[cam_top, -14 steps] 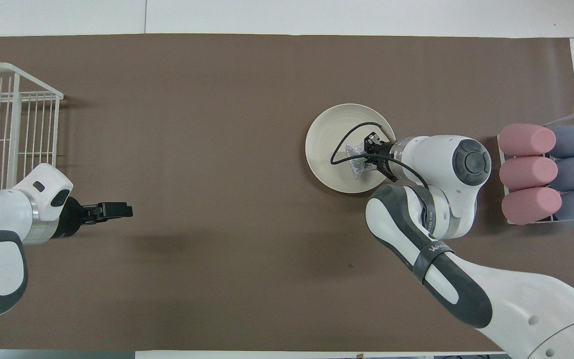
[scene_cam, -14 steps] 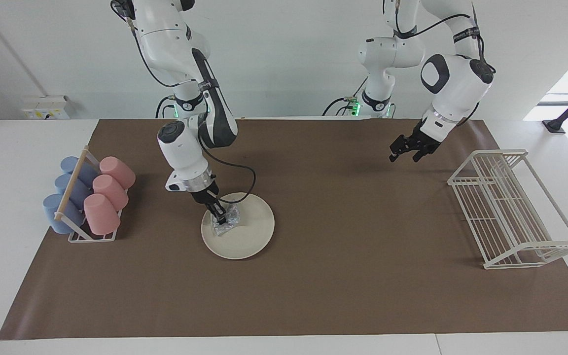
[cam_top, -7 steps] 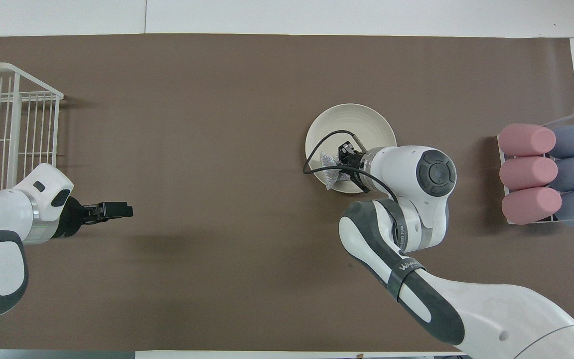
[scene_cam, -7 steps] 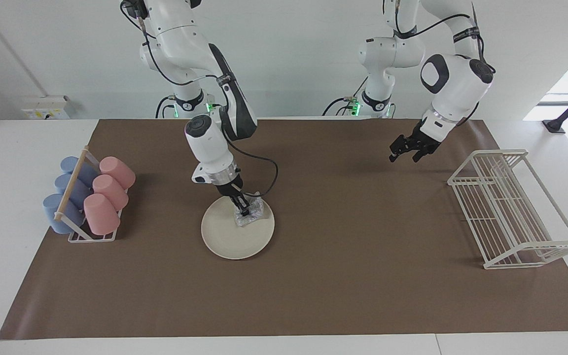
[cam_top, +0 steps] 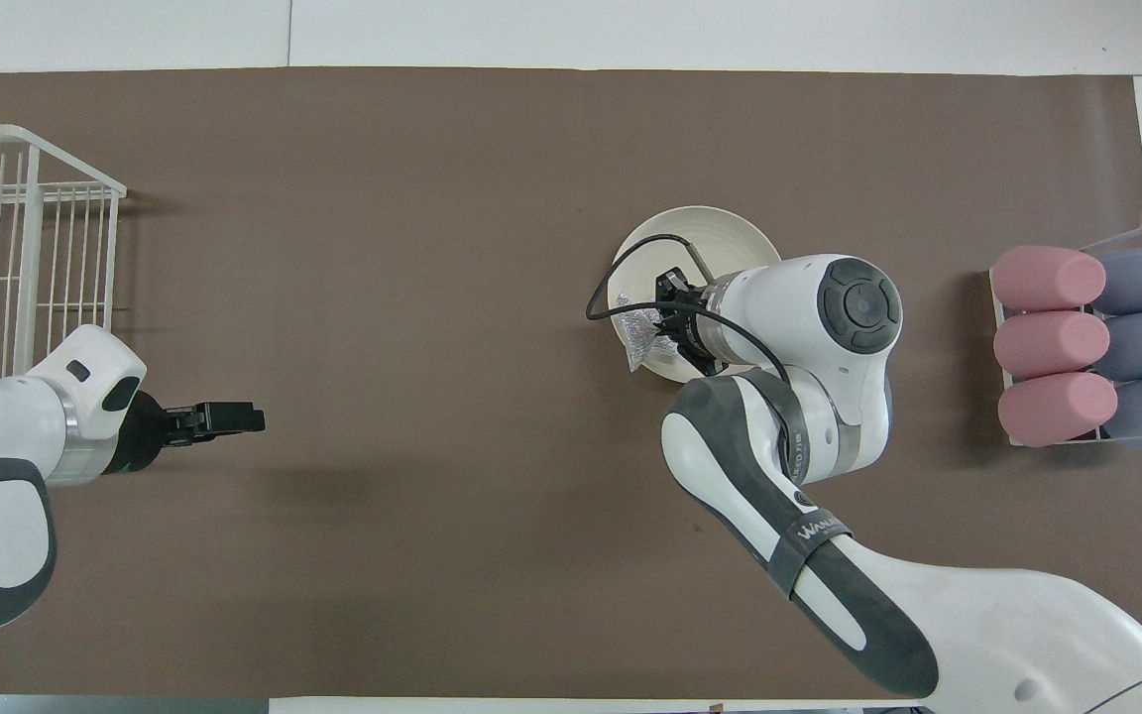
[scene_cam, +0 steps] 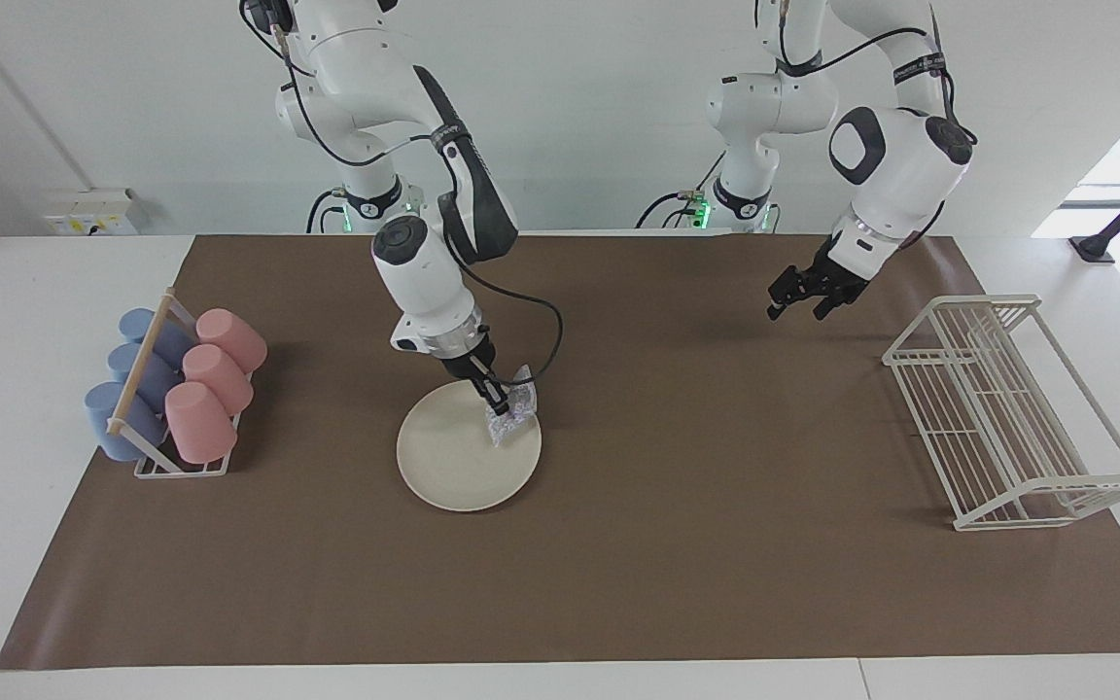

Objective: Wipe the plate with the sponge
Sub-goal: 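Rub the sponge around the white plate surface with the right gripper, then carry the sponge from the plate toward the left gripper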

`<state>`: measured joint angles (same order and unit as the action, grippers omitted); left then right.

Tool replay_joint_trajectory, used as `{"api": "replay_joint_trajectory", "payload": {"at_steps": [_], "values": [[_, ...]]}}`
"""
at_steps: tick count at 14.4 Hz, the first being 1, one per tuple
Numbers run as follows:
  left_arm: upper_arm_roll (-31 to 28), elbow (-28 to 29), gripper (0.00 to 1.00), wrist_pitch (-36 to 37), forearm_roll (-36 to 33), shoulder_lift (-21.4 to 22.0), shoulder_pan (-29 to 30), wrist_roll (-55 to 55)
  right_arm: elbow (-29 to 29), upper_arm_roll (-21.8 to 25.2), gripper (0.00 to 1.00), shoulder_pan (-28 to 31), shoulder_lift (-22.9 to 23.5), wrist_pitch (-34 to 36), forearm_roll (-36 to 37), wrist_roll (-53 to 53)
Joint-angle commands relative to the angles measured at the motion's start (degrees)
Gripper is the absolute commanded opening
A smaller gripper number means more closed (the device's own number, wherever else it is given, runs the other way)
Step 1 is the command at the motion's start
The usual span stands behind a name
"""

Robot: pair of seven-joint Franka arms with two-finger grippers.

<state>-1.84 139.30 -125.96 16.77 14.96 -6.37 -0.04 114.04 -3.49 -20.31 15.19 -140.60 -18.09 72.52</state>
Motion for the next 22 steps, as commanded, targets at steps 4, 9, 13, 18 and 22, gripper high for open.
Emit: {"api": "replay_joint_trajectory", "payload": {"at_steps": [4, 9, 13, 18, 22], "values": [[0.43, -1.49, 1.00, 0.10, 2.19, -0.90, -1.45, -2.50, -8.80, -0.20, 0.00, -8.68, -3.15, 13.82, 14.99, 24.63], [0.43, -4.20, 1.00, 4.03, 23.02, -0.37, -2.50, -2.25, -16.65, -0.46, 0.00, -15.45, -2.97, 21.76, 15.71, 37.06], [0.35, -7.11, 1.00, 7.91, 30.56, 0.24, -4.00, -2.16, -20.42, -0.37, 0.00, -18.54, -1.92, 23.95, 18.34, 43.57], [0.35, -6.76, 1.00, 7.75, 46.31, 0.42, -4.00, 10.12, -22.90, -0.46, 0.00, -20.56, -0.86, 24.67, 19.05, 45.78], [0.43, -6.41, 1.00, 8.27, 54.93, 0.16, -4.52, 16.45, -22.55, -0.46, 0.00, -20.39, -0.86, 24.23, 19.67, 45.78]]}}
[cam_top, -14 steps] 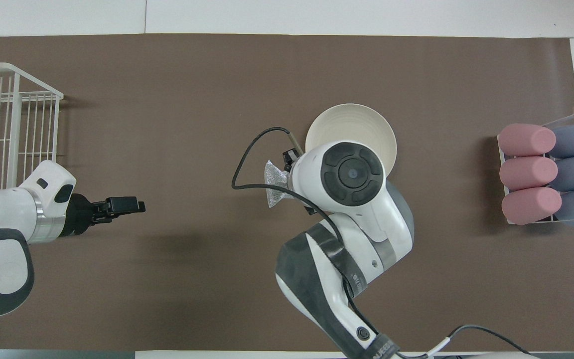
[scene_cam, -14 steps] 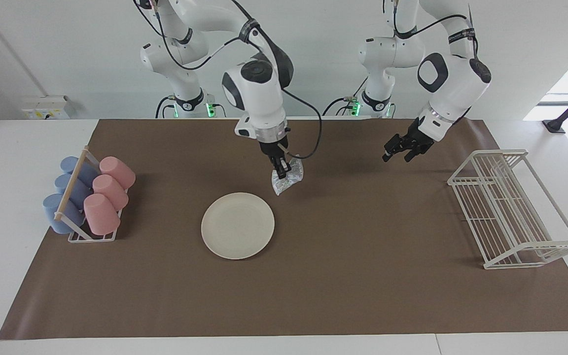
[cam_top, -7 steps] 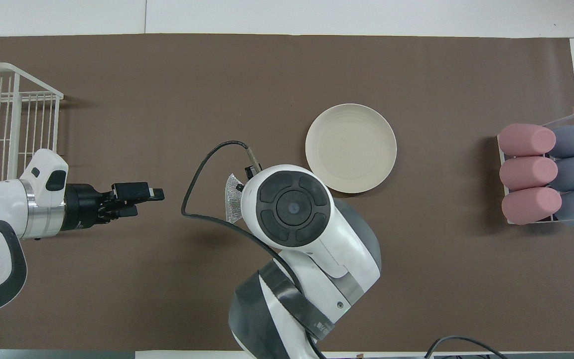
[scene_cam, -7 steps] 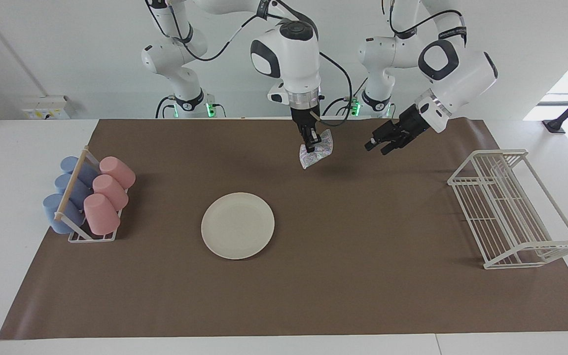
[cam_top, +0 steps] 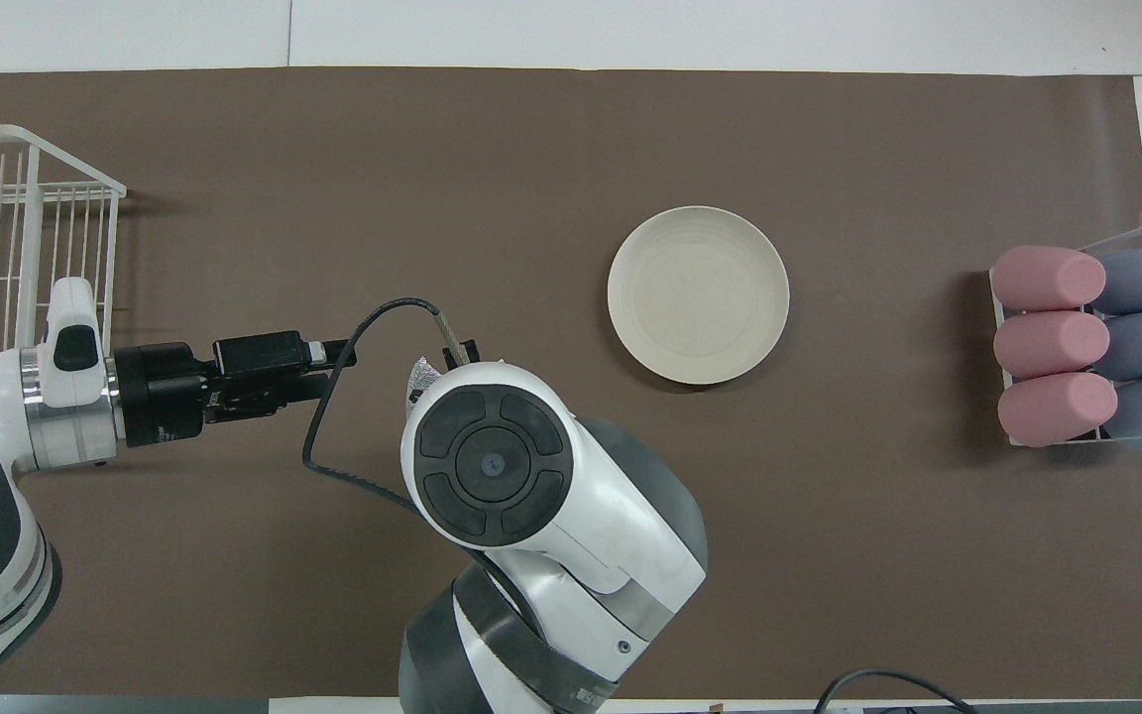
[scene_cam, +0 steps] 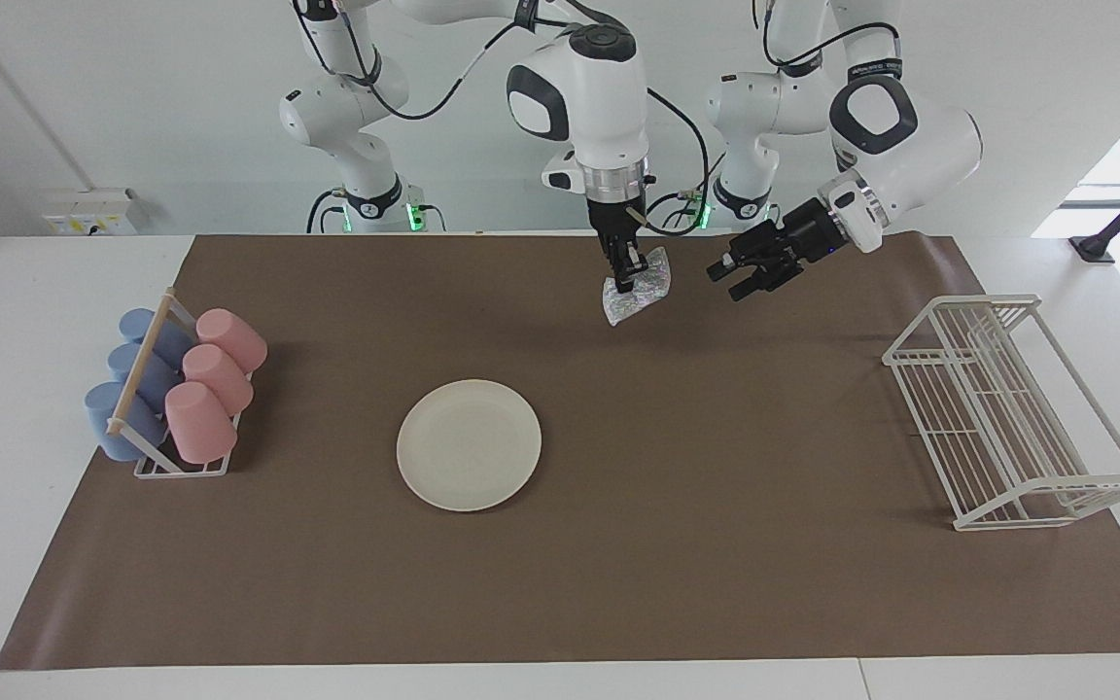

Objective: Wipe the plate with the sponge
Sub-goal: 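Carry the sponge from the plate toward the left gripper, then grasp the sponge from the right gripper with the left gripper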

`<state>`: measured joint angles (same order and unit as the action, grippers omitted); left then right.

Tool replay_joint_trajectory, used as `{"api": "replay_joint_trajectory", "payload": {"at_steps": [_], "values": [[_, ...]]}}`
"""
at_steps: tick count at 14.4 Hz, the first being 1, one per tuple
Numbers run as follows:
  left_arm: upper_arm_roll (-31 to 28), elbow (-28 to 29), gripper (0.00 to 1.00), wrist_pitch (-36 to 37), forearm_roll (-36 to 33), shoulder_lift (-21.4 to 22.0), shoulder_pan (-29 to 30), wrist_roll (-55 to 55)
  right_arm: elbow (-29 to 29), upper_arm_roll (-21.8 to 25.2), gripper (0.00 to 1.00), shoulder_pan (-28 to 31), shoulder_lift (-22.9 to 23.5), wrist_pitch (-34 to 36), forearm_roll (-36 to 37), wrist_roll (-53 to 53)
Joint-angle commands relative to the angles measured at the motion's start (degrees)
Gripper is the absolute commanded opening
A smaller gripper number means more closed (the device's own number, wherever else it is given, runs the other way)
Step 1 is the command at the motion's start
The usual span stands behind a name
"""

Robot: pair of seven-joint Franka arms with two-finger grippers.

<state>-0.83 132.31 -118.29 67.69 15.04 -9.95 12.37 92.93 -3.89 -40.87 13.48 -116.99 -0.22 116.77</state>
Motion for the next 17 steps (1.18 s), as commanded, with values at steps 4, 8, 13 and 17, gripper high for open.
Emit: {"api": "replay_joint_trajectory", "payload": {"at_steps": [4, 8, 13, 17], "values": [[-0.67, 0.85, 0.99, -3.00, 4.39, -2.99, -5.87, 9.33, -1.26, -0.06, 0.00, 0.79, 1.02, 0.09, 1.80, 1.44], [-0.75, 1.64, 0.77, -2.73, 4.38, -3.00, -7.45, 10.31, -1.17, -0.06, 0.00, 0.97, 1.11, -0.17, 1.72, 1.27], [-0.75, 1.72, 0.00, -1.86, 4.38, -2.56, -8.42, 6.01, -1.08, -0.06, 0.00, 0.97, 1.11, -0.52, 1.72, 1.35], [-0.84, 1.81, 0.00, -1.42, 4.30, -2.29, -8.24, 4.33, -0.99, -0.06, 0.00, 0.97, 1.11, -0.44, 1.72, 1.35]]}}
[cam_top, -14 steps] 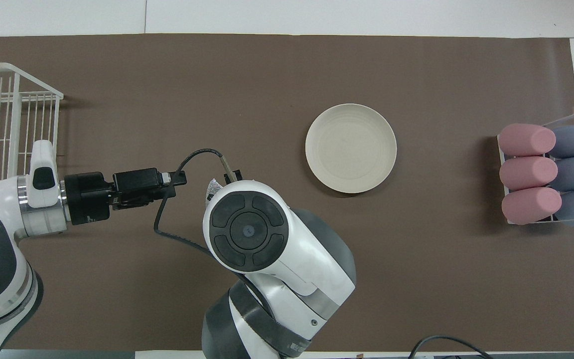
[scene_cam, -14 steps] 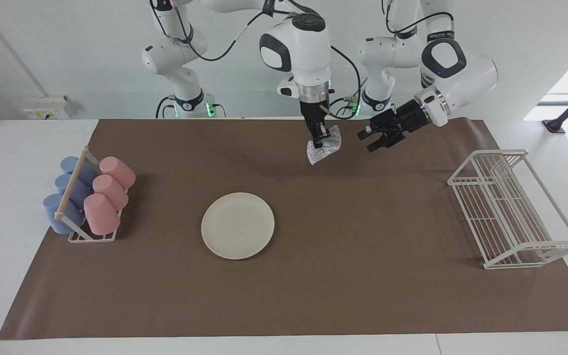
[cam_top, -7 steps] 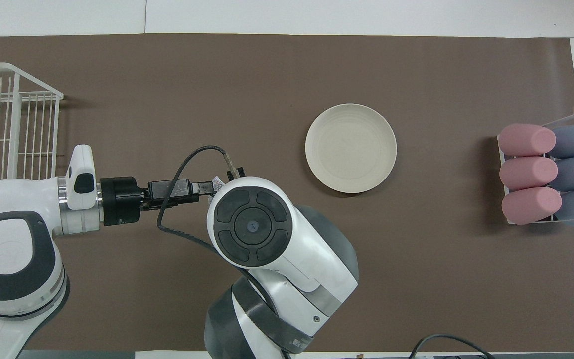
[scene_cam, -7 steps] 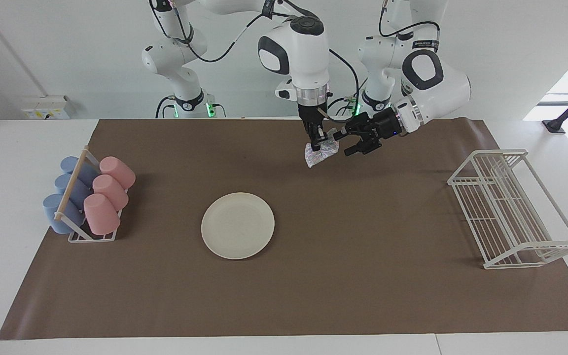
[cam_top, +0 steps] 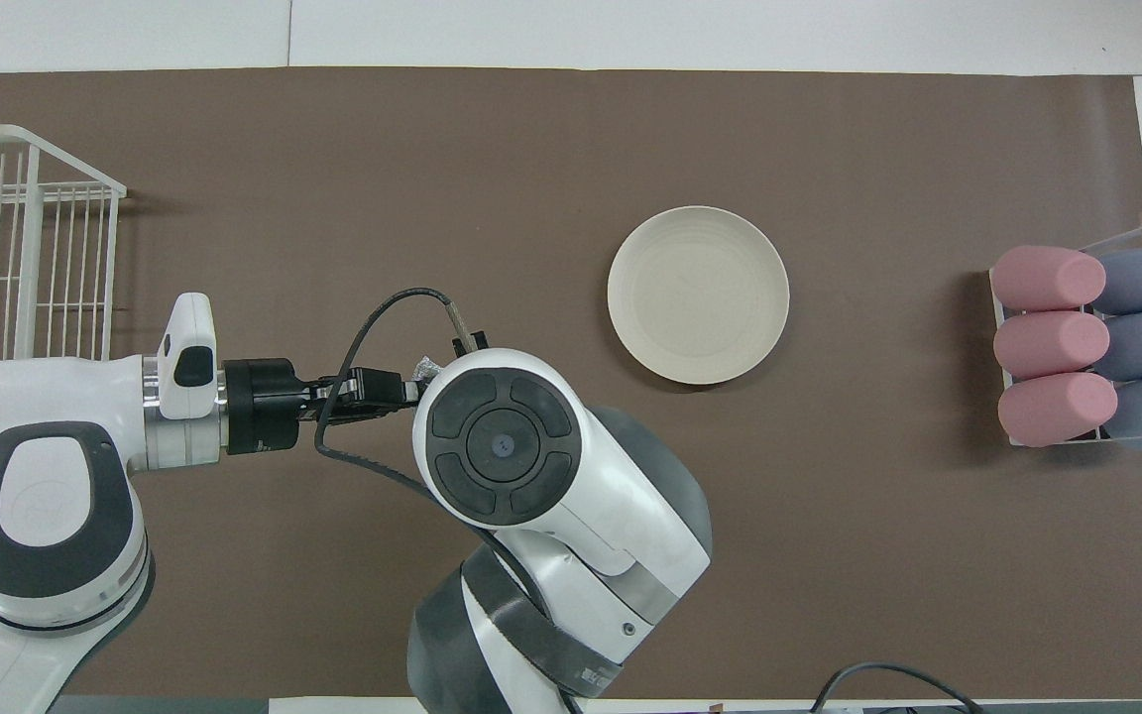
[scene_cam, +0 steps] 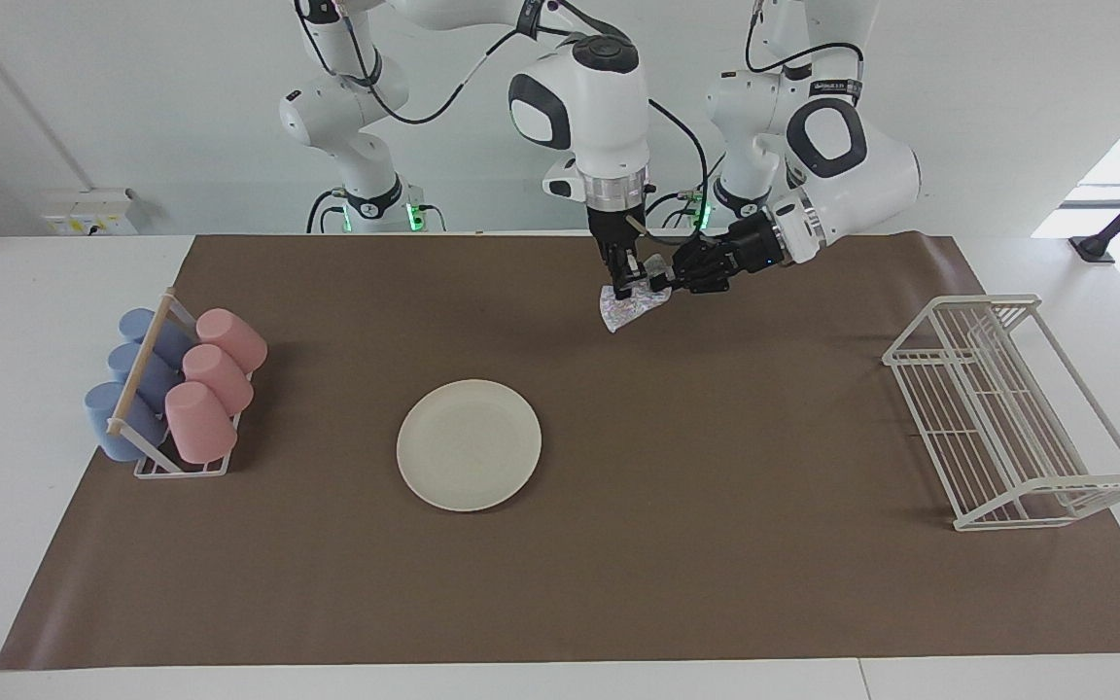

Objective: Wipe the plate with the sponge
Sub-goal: 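Grasp the sponge from the right gripper with the left gripper, then carry the sponge toward the rack while the right gripper returns to rest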

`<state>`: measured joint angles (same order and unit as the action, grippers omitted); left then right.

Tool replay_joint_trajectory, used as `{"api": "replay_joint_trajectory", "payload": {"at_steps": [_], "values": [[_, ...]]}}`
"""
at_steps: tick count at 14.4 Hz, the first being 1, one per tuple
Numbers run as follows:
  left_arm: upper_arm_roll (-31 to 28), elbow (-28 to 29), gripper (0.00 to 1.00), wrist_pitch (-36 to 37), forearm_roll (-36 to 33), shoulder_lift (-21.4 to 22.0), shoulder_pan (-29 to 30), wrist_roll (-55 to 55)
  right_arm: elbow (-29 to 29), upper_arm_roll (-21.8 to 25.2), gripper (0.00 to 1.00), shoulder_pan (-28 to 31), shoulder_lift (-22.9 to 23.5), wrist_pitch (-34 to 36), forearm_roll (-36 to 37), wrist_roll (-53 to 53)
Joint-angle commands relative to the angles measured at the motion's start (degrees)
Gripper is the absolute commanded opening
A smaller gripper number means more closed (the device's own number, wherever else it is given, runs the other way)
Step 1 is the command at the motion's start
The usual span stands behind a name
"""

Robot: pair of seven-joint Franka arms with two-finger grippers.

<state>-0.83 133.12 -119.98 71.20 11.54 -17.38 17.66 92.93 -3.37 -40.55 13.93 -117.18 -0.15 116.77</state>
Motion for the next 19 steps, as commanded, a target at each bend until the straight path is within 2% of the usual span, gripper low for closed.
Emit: {"api": "replay_joint_trajectory", "payload": {"at_steps": [1, 4, 5, 6, 7, 10, 11, 16, 19], "values": [[-0.93, 1.01, 0.00, 1.05, 0.79, 1.20, -0.64, -1.48, -1.08, -0.50, 0.00, 0.82, 0.66, -0.07, 1.56, 1.35], [-1.11, 1.18, 0.00, 2.90, 0.61, 1.47, 0.94, -1.66, -1.08, -0.50, 0.00, 1.52, 0.31, 0.63, 1.38, -1.61], [-1.11, 1.18, 0.00, 3.17, 0.61, 1.47, 1.03, -1.66, -1.08, -0.41, 0.15, 1.61, -0.04, 1.16, 1.29, -4.33], [-1.11, 1.18, 0.00, 3.08, 0.52, 1.47, 1.03, -1.75, -1.08, -0.33, 0.83, 2.40, -0.31, 1.33, 1.21, -5.75], [-1.11, 1.18, 0.00, 3.08, 0.52, 1.47, 1.12, -1.75, -1.08, -0.33, 1.00, 3.27, -0.57, 1.34, 1.03, -6.20], [-1.19, 1.09, 0.00, 2.73, 0.08, 1.29, 1.47, -2.71, -0.90, -0.41, 1.00, 7.48, -2.76, 2.47, 0.77, -9.52], [-1.19, 0.75, 0.00, 2.12, -0.61, 0.94, 1.47, -3.94, -0.73, -0.41, 1.00, 9.41, -4.08, 4.48, 0.77, -14.77], [-1.19, -7.94, 0.00, 1.76, -20.71, -3.88, 1.47, -18.52, -0.55, -0.33, 1.00, 23.56, -12.42, 18.45, 0.68, -55.87], [-1.11, -12.60, 0.00, 2.90, -30.56, -6.26, 1.39, -25.20, -0.73, 0.02, 1.00, 29.98, -15.60, 26.63, 1.03, -75.23]]}}
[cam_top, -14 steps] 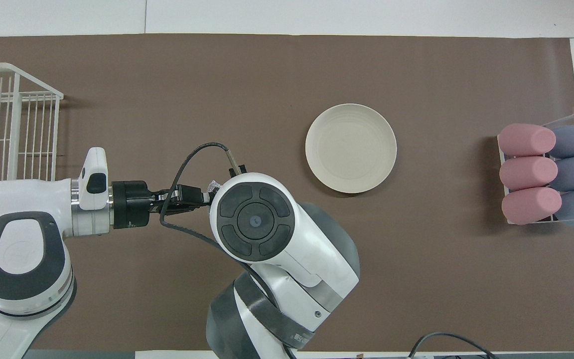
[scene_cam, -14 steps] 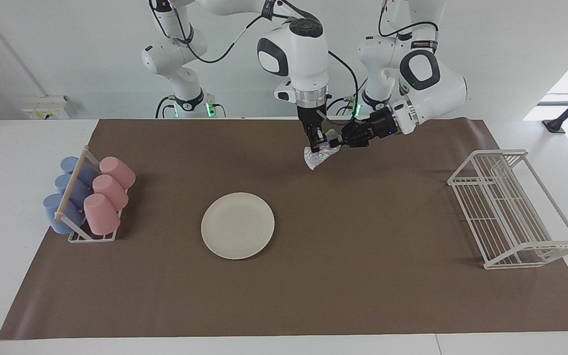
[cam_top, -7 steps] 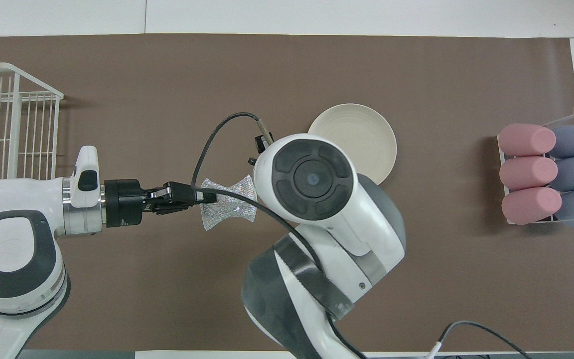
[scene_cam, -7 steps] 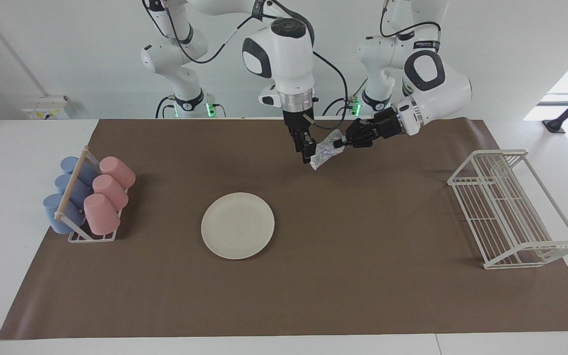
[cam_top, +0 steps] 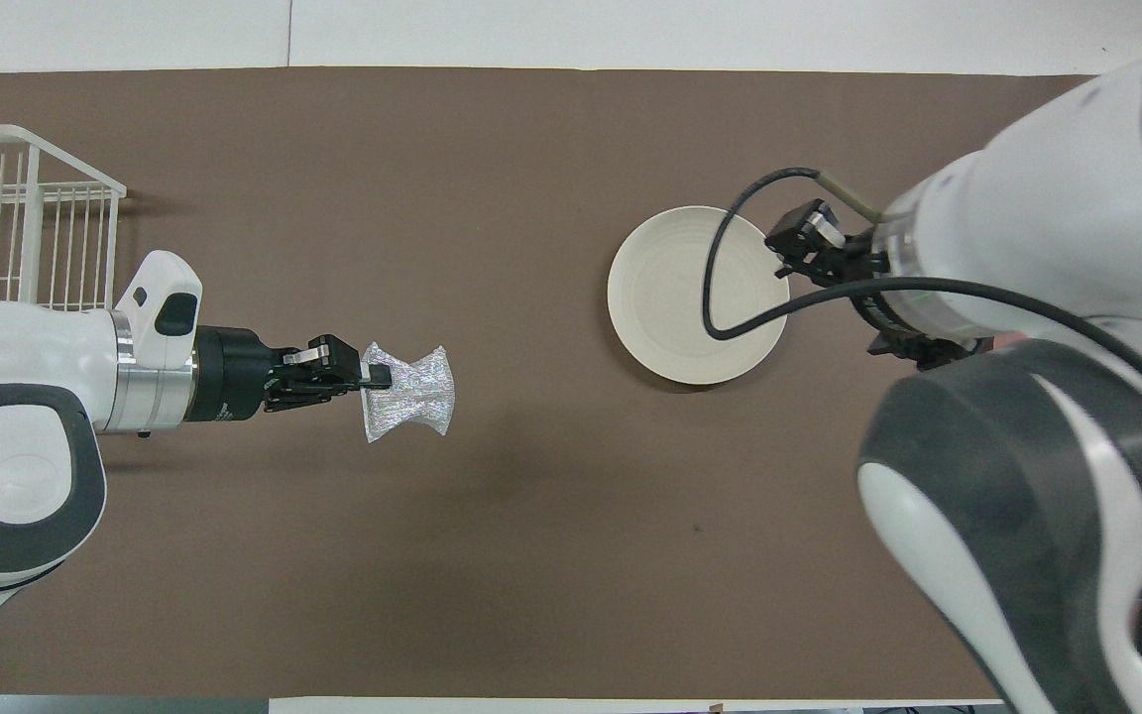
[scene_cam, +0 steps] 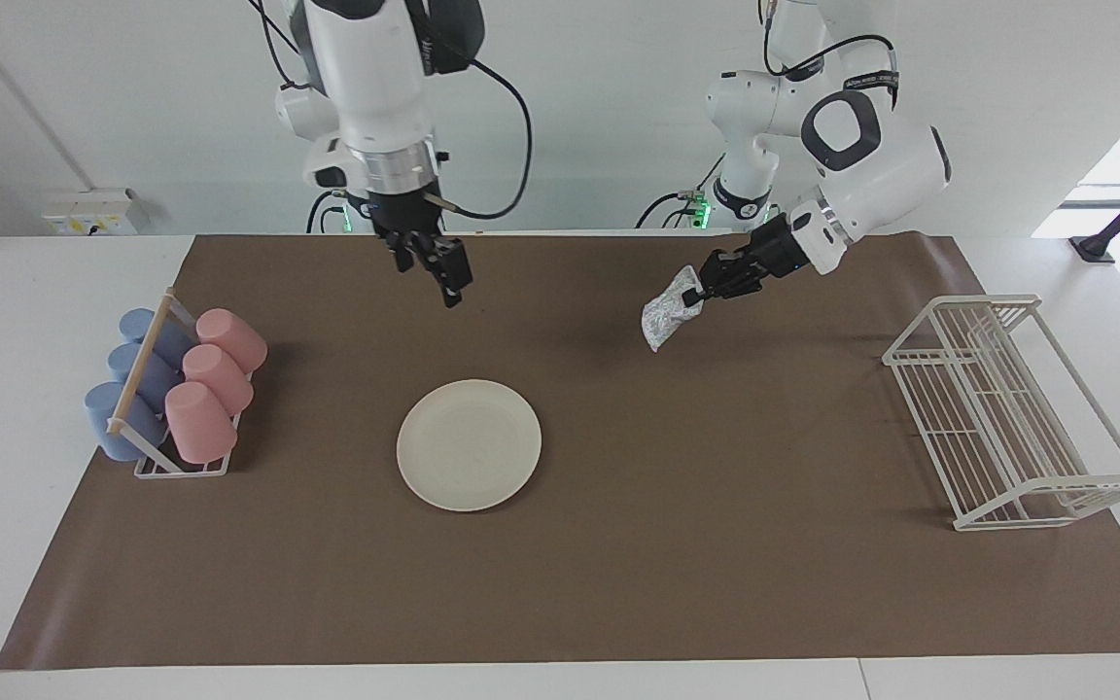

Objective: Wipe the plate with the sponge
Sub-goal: 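Carry the sponge toward the rack while the right gripper returns to rest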

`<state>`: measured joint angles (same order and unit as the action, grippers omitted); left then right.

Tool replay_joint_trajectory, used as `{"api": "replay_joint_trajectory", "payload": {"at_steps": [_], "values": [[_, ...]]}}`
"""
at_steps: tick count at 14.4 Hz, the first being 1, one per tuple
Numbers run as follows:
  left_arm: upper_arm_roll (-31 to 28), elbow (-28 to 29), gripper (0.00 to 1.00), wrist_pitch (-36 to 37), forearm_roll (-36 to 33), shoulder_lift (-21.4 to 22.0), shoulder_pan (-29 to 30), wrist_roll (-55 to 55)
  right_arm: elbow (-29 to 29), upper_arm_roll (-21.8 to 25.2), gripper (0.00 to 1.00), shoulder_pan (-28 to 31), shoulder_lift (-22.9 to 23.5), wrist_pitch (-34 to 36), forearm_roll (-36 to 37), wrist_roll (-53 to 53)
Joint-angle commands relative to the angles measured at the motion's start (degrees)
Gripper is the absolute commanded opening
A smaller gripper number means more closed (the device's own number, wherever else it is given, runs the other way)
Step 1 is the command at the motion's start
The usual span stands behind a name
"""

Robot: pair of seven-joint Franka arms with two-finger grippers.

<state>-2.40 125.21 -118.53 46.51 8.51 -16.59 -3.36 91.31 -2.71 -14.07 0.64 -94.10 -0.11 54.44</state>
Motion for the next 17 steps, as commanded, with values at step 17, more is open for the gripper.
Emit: {"api": "replay_joint_trajectory", "payload": {"at_steps": [17], "values": [[0.46, -23.51, 0.00, 29.47, -54.39, -10.61, -0.46, -17.30, -1.14, 2.17, 1.00, 14.01, -2.83, 11.48, 3.44, -53.55]]}}
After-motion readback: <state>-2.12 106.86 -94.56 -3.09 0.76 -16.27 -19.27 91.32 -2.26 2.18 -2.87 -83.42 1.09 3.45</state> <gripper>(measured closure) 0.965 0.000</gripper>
